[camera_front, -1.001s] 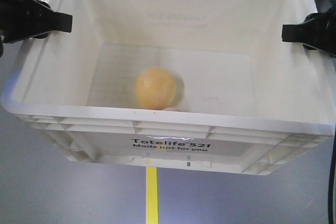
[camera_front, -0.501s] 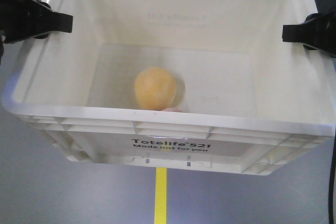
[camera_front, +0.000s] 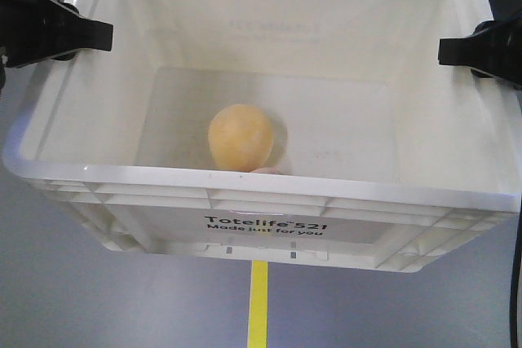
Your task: Place moving items into box and shelve
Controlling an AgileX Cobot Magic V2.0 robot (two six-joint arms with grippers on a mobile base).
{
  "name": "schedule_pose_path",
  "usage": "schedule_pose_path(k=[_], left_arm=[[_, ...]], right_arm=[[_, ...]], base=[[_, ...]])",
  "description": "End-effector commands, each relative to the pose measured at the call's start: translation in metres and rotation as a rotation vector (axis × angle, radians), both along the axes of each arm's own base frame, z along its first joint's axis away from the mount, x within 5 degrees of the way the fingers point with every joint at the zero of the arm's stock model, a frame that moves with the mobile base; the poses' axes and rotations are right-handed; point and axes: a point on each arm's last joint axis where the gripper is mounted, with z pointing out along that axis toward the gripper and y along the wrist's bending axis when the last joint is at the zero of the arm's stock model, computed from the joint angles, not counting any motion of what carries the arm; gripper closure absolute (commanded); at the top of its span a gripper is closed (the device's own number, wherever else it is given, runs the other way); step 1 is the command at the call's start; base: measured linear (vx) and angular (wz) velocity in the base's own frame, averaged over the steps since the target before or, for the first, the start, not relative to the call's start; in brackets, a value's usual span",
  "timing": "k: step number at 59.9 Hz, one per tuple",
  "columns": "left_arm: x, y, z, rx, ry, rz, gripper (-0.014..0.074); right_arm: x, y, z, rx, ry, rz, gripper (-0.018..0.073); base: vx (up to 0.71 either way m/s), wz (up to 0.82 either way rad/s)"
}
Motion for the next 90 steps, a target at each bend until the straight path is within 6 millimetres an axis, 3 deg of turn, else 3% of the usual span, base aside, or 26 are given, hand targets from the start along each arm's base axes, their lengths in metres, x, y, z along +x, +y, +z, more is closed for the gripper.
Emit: schedule_pose_path(k=[1,90], left_arm=[[-0.0101,-0.0089,0.0379,-0.180,-0.190,-0.037,0.0603],[-0.0101,-0.0089,0.0380,-0.180,-0.191,-0.037,0.0603]], right_arm=[[-0.0005,0.0029,0.0338,0.087,-0.214,-0.008,0.0565],[-0.0008,0.0030,0.0332,0.086,-0.207,-0.006,0.0565]], base=[[0.29,-0.01],[0.43,0.09]])
